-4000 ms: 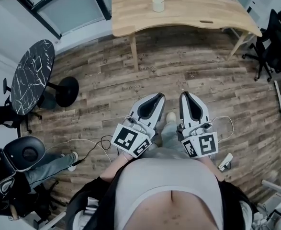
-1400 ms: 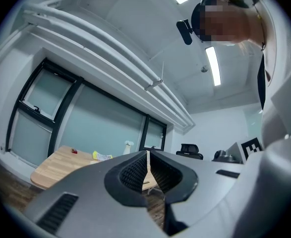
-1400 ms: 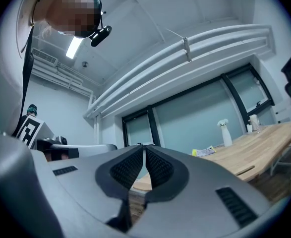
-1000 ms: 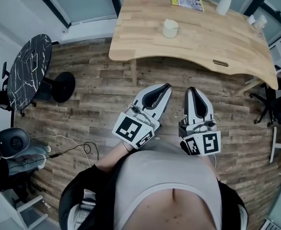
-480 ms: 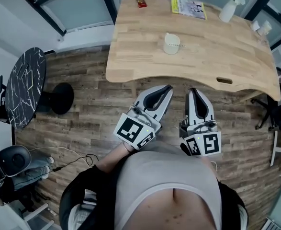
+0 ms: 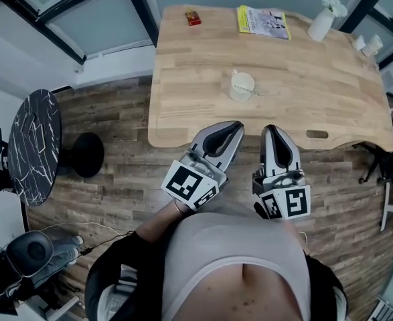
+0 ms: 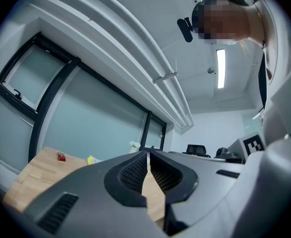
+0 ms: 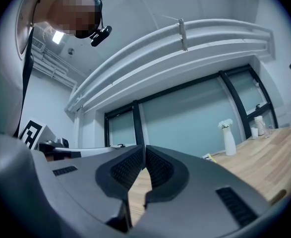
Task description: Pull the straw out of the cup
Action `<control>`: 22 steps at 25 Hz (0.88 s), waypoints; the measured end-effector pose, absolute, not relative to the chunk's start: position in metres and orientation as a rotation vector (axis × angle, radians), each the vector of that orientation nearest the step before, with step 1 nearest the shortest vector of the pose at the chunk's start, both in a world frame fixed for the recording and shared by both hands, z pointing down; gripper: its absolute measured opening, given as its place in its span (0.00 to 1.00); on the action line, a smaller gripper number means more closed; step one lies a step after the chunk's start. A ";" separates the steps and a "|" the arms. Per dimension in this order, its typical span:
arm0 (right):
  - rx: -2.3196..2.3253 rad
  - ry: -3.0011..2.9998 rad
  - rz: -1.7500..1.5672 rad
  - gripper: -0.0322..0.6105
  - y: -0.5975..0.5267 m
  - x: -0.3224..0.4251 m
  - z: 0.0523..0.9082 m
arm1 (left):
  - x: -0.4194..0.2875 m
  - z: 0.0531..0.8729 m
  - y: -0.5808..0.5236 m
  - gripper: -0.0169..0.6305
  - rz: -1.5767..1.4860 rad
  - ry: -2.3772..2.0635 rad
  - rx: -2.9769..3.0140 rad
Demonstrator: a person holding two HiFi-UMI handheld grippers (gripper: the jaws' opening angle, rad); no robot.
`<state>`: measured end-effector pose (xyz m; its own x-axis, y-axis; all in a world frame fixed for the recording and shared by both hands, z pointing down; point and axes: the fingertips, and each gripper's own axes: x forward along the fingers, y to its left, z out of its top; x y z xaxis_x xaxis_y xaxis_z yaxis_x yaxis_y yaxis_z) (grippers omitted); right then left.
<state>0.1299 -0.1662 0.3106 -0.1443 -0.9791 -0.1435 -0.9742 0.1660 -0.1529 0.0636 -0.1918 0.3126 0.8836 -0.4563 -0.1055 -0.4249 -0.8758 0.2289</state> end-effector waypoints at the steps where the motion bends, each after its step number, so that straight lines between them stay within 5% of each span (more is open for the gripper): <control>1: -1.910 2.226 -0.037 0.11 -0.174 0.131 0.311 | 0.064 0.314 -0.200 0.06 -0.229 -0.670 2.851; 22: -1.916 2.227 -0.019 0.11 -0.237 0.133 0.309 | 0.071 0.320 -0.264 0.06 -0.215 -0.636 2.839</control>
<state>0.1328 -0.2369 0.3086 -0.1376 -0.9799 -0.1446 -0.9772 0.1581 -0.1415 0.0714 -0.2642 0.3195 0.8955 -0.4352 -0.0931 -0.4023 -0.8812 0.2483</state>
